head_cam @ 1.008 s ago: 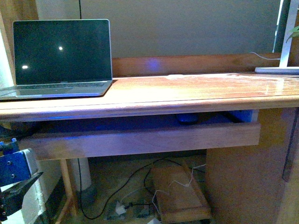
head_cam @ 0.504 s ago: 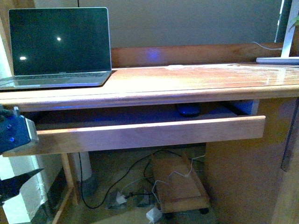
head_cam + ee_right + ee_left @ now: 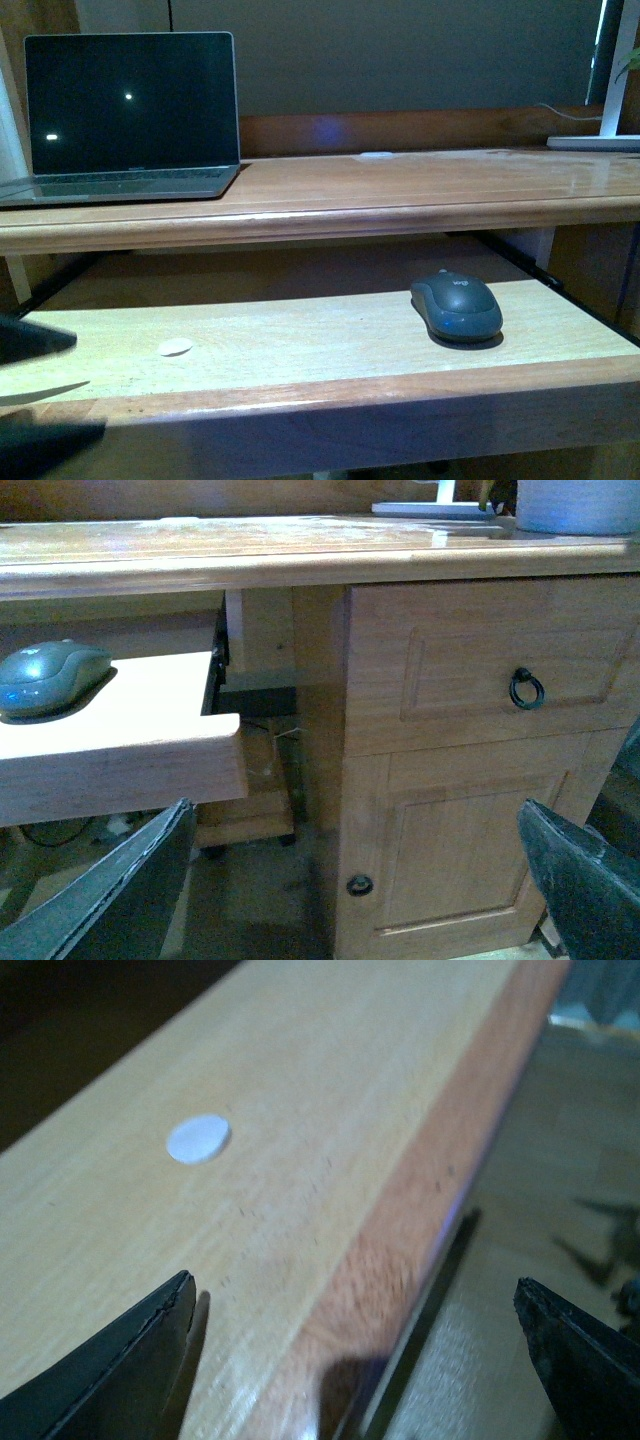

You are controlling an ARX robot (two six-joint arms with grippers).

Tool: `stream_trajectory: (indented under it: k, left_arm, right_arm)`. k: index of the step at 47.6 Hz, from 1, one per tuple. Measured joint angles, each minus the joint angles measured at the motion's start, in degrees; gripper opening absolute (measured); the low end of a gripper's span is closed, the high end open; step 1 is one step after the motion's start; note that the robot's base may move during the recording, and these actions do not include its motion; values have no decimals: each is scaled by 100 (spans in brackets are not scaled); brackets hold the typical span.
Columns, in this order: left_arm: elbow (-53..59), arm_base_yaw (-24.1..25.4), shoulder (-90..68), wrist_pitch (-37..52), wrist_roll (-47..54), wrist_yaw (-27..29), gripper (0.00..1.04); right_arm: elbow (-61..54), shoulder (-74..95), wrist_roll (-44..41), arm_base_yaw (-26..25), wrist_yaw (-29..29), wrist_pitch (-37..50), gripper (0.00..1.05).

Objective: Place mouse

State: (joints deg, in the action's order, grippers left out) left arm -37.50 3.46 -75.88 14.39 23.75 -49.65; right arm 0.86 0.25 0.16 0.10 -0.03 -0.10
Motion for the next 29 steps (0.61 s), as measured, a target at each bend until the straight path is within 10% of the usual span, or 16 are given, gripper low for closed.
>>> stream_trajectory:
  k: [10,23,29]
  left_arm:
    - [234,-20,1401,138,-3195,1862,97]
    - [1598,-369,4618,-1812,-4041,3733,97]
    - [2361,-376,6345,-1751,-3233,4878,79]
  right_arm:
    - [0,0,0,0,0,0,97]
    - [0,0,0,0,0,0,97]
    - [2,0,0,0,4,0,97]
